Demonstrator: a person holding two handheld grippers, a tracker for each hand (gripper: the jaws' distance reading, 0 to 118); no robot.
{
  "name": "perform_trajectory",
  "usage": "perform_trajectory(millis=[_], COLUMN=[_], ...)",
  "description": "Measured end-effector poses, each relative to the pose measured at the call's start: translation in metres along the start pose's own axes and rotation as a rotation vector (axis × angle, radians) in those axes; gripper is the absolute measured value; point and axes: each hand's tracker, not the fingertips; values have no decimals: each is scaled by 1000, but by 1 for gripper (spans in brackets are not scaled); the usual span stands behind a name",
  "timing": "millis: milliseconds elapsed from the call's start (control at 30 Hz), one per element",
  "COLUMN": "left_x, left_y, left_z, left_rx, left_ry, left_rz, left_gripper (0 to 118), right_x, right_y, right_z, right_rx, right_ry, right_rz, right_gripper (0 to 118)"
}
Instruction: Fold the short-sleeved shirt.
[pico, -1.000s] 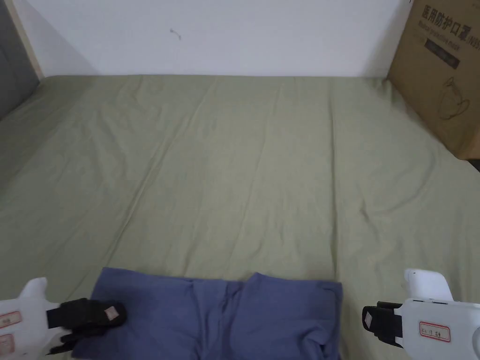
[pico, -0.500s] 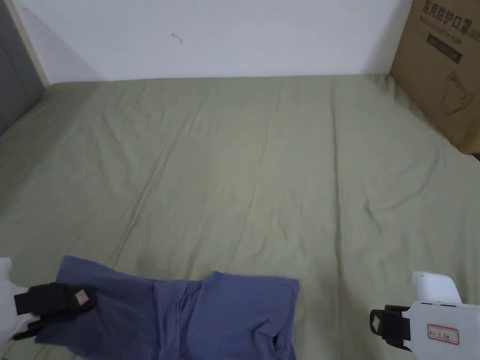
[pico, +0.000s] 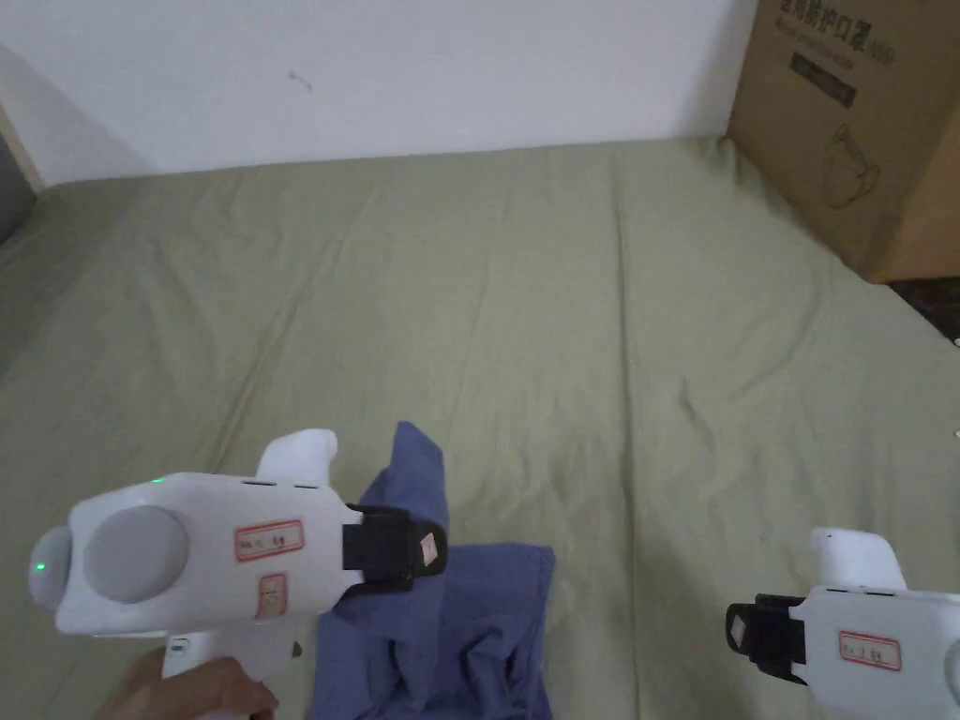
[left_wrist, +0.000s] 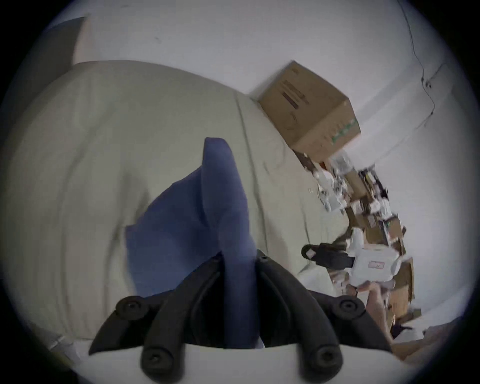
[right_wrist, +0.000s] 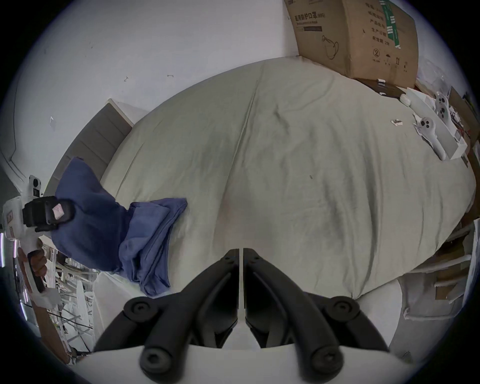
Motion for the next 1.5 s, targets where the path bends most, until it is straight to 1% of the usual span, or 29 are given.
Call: perform_trajectory(millis=[33, 67, 133, 167, 267, 333, 400, 433, 467, 533, 600, 667, 700, 800, 833, 900, 967, 1067, 1133, 1333, 1400, 1500], left_x=[2, 7, 10, 10, 4, -7, -22, -29, -36, -48, -53, -54, -50, -35, -30, -24, -13, 7, 16, 31, 30, 27], left_y=[-2, -6, -12, -14, -12, -12, -11, -14, -15, -19, -25, -30, -34, -37, -39, -39, -42, -46, -50, -58, -57, -48], left_z=[-13, -26, -39, -43, -41, -33, -23, -18, -16, -19, -27, -38, -46, -74, -86, -100, -112, -123, -130, -142, -136, -112], left_rx=[-40, -77, -82, -95, -91, -63, -35, -5, 13, -4, -36, -69, -79, -125, -146, -164, -181, -223, -242, -275, -262, -208], left_ry=[8, 10, -22, -54, -62, -31, -20, -8, 8, 54, 46, -30, -39, -8, -6, -37, -57, -37, -36, -83, -109, -148], left_rz=[-14, -15, 2, 26, 56, 77, 110, 137, 146, 156, 166, 200, 208, 150, 147, 185, 176, 97, 87, 66, 50, 68], left_gripper=[29, 43, 87, 95, 94, 94, 93, 83, 64, 9, 7, 6, 6, 4, 4, 4, 4, 4, 4, 4, 4, 4], right_x=[3, 7, 12, 15, 15, 20, 21, 20, 17, 15, 14, 11, 11, 6, 5, 7, 10, 15, 18, 19, 18, 14], right_y=[-2, -2, -6, -8, -10, -11, -11, -11, -10, -11, -12, -13, -13, -10, -10, -12, -13, -14, -15, -18, -17, -13], right_z=[1, 2, 4, 6, 9, 9, 8, 6, 5, 1, -4, -7, -8, -7, -7, -7, -5, -4, -4, 0, -1, 1], right_rx=[-2, -4, -6, -6, -7, -3, -3, -5, -8, -15, -21, -22, -22, -22, -23, -24, -22, -18, -17, -17, -16, -12], right_ry=[-3, -7, -15, -19, -31, -31, -30, -31, -29, -22, -16, -7, 0, 13, 13, 10, 12, 4, -5, -11, -12, -9], right_rz=[-9, -19, -29, -32, -39, -52, -55, -56, -54, -49, -44, -47, -54, -63, -61, -58, -60, -70, -86, -99, -91, -79], right_gripper=[3, 2, 3, 3, 3, 3, 2, 2, 2, 3, 3, 2, 2, 3, 2, 2, 3, 3, 3, 3, 2, 3])
